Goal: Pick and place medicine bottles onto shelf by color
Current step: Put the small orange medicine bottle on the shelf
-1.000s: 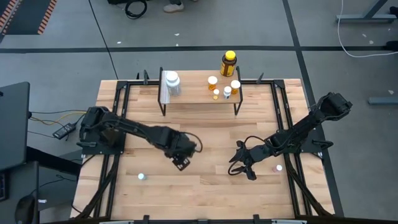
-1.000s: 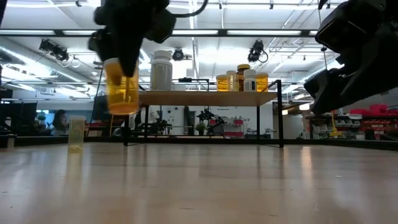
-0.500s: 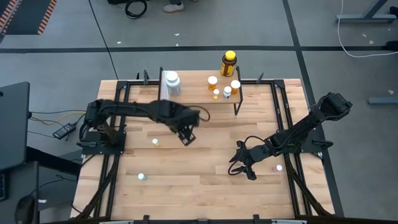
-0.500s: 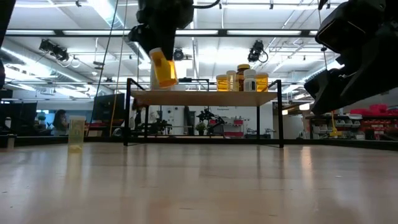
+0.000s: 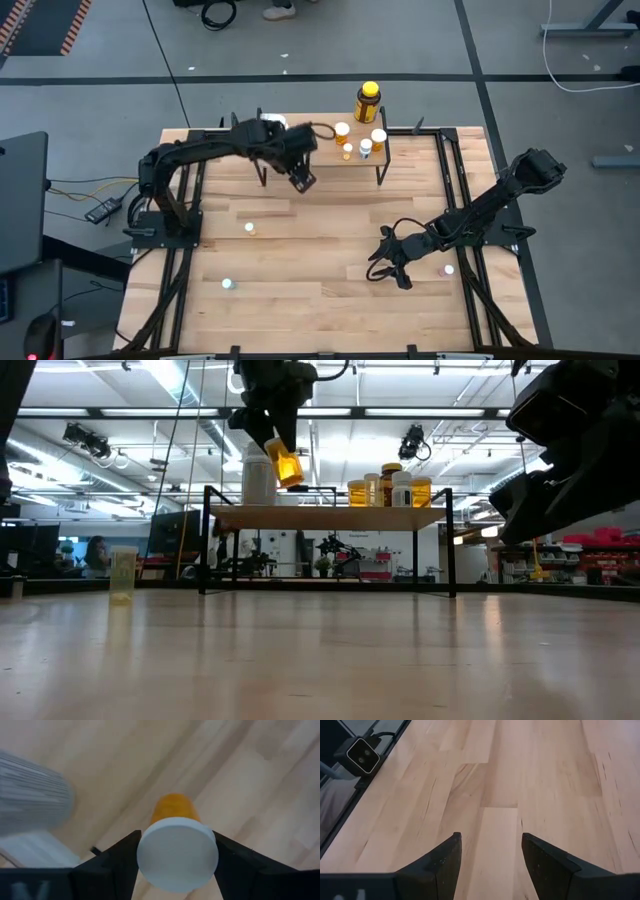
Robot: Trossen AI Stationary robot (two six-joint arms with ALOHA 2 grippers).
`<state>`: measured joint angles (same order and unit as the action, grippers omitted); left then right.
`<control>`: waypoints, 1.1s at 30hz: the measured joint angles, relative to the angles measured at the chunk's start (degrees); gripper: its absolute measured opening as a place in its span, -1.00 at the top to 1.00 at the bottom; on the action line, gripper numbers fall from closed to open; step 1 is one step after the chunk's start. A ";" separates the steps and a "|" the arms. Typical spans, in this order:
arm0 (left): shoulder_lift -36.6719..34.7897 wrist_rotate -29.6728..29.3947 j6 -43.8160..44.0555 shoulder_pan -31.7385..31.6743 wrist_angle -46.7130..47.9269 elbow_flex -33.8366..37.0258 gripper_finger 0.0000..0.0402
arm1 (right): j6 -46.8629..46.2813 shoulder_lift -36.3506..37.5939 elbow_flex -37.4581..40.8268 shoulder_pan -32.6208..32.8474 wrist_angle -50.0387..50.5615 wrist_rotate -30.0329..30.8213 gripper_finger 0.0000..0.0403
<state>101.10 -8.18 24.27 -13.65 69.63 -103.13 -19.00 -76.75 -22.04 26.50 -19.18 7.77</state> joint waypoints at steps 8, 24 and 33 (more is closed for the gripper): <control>0.11 0.49 -4.31 -4.03 -0.05 -0.35 -0.08 | -3.50 0.00 0.02 0.00 0.00 0.13 -0.06; 0.25 1.89 -11.34 -6.48 -0.60 -1.80 -0.08 | -12.35 0.00 0.02 0.15 -0.52 3.16 -0.06; 0.28 2.05 -13.64 -6.40 0.18 -8.74 -0.07 | -13.38 0.00 0.04 0.15 -0.50 3.23 -0.06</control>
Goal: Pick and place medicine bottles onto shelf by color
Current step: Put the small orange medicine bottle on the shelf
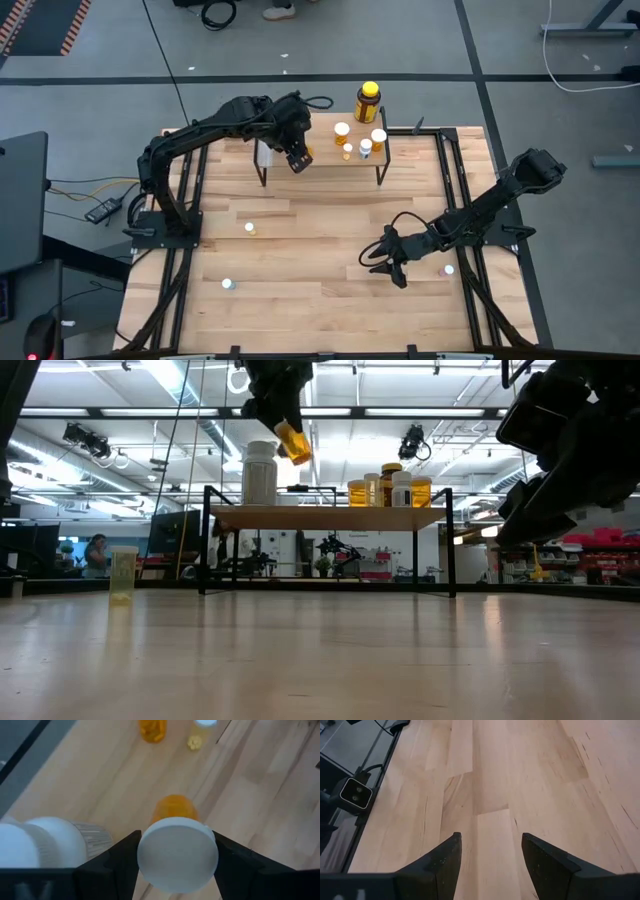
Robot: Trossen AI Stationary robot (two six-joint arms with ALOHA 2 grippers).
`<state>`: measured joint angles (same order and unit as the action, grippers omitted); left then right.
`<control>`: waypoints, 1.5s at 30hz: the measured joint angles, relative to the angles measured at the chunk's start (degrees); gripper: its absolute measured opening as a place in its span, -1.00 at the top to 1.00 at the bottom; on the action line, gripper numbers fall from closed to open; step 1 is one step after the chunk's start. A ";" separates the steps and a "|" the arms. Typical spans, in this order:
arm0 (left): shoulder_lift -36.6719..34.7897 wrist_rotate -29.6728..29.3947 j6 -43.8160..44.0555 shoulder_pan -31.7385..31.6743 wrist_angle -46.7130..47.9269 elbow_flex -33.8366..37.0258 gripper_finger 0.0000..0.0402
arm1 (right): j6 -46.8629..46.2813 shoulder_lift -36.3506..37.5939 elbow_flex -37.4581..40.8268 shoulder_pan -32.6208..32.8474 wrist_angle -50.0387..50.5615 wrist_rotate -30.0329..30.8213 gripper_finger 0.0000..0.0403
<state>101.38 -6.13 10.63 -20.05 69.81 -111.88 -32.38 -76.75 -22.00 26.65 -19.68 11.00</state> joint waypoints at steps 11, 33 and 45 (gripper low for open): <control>17.22 -0.17 -3.79 -0.11 11.69 -23.01 -0.08 | 0.48 0.00 0.00 0.00 0.24 -0.01 -0.06; 19.10 -0.96 -7.30 -3.91 14.45 -19.88 -0.11 | 1.97 0.00 0.05 -0.22 1.81 -0.06 -0.06; 20.44 -2.01 -7.19 -3.67 15.63 -19.87 -0.13 | 1.09 0.00 0.05 -0.15 1.82 -0.09 -0.06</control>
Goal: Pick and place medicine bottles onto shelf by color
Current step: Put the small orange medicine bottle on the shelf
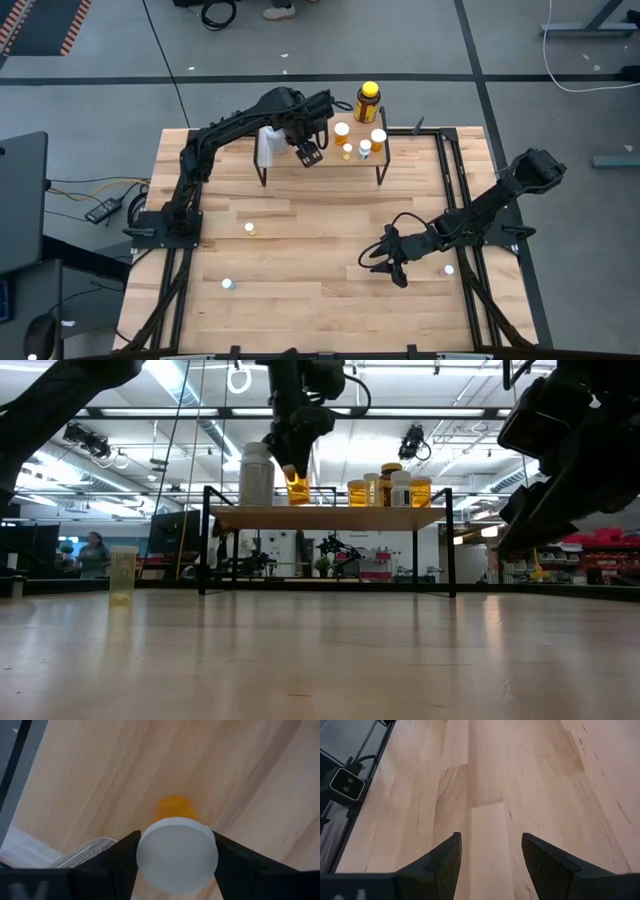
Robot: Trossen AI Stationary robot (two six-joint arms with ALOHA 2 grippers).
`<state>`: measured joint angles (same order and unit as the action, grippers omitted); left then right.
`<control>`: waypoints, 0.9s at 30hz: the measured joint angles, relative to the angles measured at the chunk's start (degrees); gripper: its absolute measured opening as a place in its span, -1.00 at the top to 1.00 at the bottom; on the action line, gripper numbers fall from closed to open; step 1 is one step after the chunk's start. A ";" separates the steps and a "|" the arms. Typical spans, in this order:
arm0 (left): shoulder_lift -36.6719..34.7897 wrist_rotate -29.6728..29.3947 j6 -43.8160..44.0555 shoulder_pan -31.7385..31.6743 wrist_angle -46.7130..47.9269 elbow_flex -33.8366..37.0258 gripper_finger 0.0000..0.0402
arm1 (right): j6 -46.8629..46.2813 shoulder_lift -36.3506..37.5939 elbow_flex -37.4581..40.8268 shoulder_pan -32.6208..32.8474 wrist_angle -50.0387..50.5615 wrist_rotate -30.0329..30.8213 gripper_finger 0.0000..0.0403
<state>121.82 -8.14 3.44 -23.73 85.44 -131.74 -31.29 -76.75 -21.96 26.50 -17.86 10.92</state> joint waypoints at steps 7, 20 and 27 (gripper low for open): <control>0.00 0.07 0.26 -0.17 0.49 0.00 -0.11 | -0.17 0.00 0.00 -0.01 0.05 -0.02 -0.06; 0.70 -0.51 0.33 -0.13 0.25 -0.15 -0.17 | -0.26 0.00 0.00 0.40 0.03 -0.13 -0.06; 0.78 -1.11 0.33 -0.15 0.20 -0.13 -0.23 | -0.28 0.00 -0.02 0.92 0.01 -0.15 -0.06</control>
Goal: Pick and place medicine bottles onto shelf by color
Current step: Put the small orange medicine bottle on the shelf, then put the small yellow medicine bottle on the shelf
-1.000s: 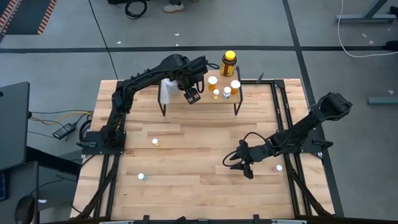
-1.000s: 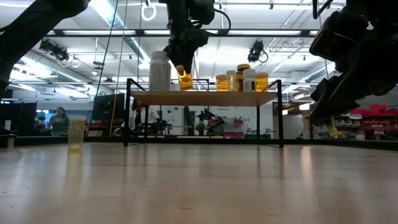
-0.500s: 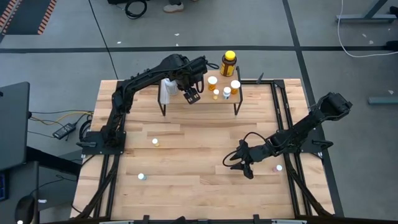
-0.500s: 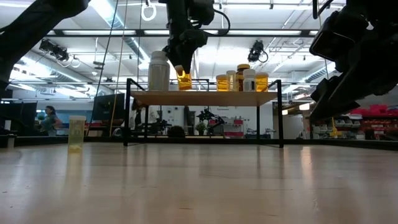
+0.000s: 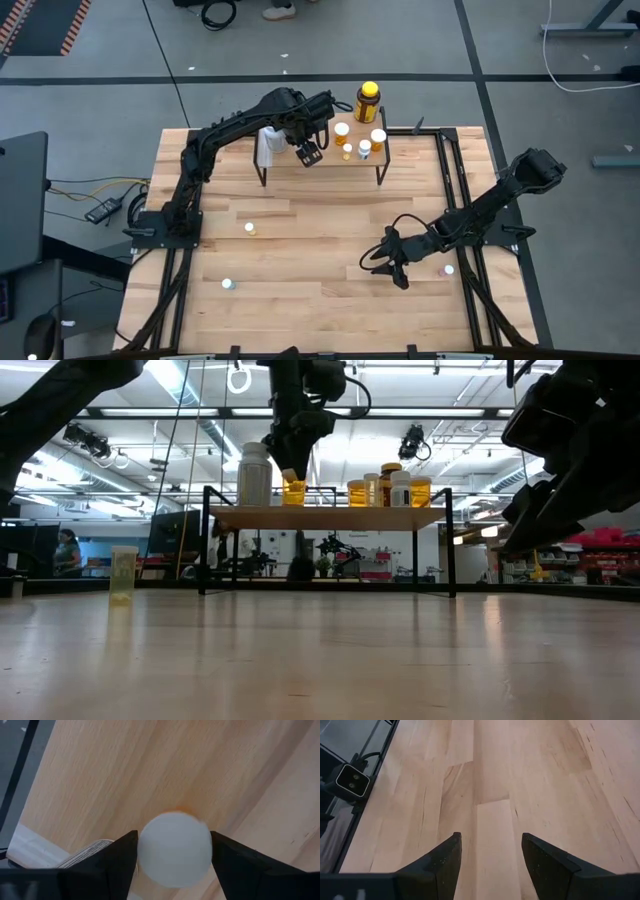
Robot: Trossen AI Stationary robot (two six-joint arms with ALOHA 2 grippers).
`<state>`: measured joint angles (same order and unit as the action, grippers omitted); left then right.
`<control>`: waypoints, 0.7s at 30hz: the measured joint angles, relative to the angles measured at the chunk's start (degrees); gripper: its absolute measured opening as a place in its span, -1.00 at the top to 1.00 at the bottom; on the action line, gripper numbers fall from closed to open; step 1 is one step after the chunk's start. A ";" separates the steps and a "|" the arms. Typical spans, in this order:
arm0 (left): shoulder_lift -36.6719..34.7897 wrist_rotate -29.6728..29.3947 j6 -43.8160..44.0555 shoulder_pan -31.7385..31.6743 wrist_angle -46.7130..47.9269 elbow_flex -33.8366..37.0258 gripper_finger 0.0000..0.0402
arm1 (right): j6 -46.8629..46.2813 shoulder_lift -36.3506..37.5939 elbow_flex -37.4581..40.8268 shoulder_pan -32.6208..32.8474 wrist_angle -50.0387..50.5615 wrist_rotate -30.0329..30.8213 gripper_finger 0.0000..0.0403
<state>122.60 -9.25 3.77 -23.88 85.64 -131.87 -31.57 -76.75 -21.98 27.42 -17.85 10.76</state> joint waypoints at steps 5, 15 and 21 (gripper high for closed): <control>0.00 0.00 0.00 0.02 -0.12 0.04 -0.29 | -0.44 0.00 0.00 0.00 0.00 0.00 -0.06; 0.09 -1.46 -0.18 0.26 -0.19 -1.79 -0.30 | -0.82 0.00 0.00 0.00 0.01 0.00 -0.06; -0.71 -1.99 -0.37 1.28 -1.26 -2.80 -0.29 | -1.92 0.00 0.00 0.00 0.29 -0.06 -0.06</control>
<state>121.90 -11.24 3.40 -22.59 84.38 -134.67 -33.50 -76.75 -21.98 27.42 -17.56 10.71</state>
